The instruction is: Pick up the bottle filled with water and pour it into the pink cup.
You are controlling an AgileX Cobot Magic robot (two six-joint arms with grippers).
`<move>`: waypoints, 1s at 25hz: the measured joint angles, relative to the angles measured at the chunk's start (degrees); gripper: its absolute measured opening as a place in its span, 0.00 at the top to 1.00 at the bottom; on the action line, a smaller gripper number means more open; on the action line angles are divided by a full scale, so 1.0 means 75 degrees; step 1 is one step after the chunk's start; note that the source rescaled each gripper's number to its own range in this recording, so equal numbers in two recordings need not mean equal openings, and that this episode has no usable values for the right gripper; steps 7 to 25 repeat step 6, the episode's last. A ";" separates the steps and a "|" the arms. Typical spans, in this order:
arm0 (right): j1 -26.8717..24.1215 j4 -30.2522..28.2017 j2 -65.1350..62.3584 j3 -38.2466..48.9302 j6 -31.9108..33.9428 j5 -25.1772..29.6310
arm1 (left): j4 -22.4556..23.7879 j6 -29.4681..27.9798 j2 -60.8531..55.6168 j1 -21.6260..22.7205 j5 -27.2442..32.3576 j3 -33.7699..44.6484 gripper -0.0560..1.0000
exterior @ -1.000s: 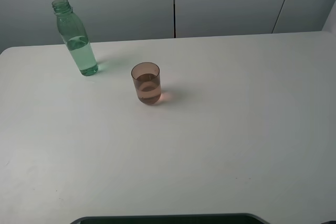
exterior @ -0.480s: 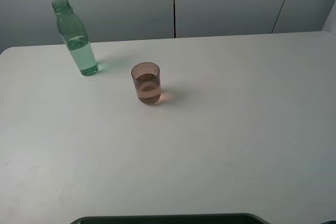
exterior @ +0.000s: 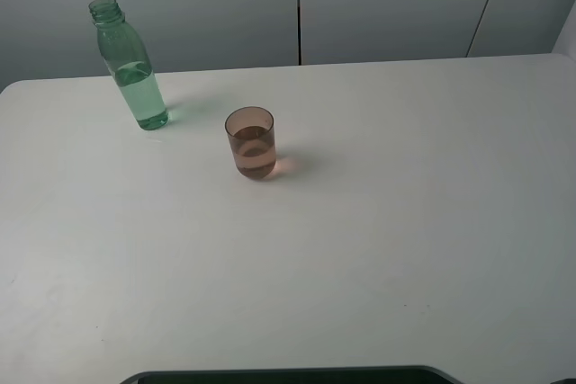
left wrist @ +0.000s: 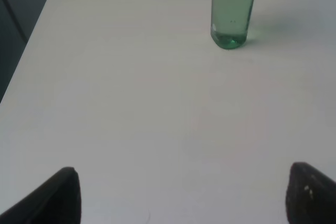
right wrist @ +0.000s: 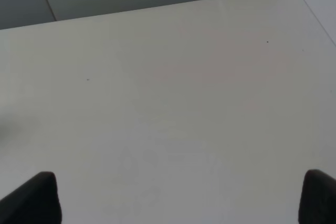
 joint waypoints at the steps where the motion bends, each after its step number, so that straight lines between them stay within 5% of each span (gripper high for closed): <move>1: 0.0000 0.0000 0.0000 0.0000 0.0000 0.0000 | 0.0000 0.0000 0.0000 0.0000 0.0000 0.0000 0.00; 25: 0.0000 0.0000 0.0000 0.0000 0.0000 0.0000 | 0.0000 0.0000 0.0000 0.0000 0.0000 0.0000 0.00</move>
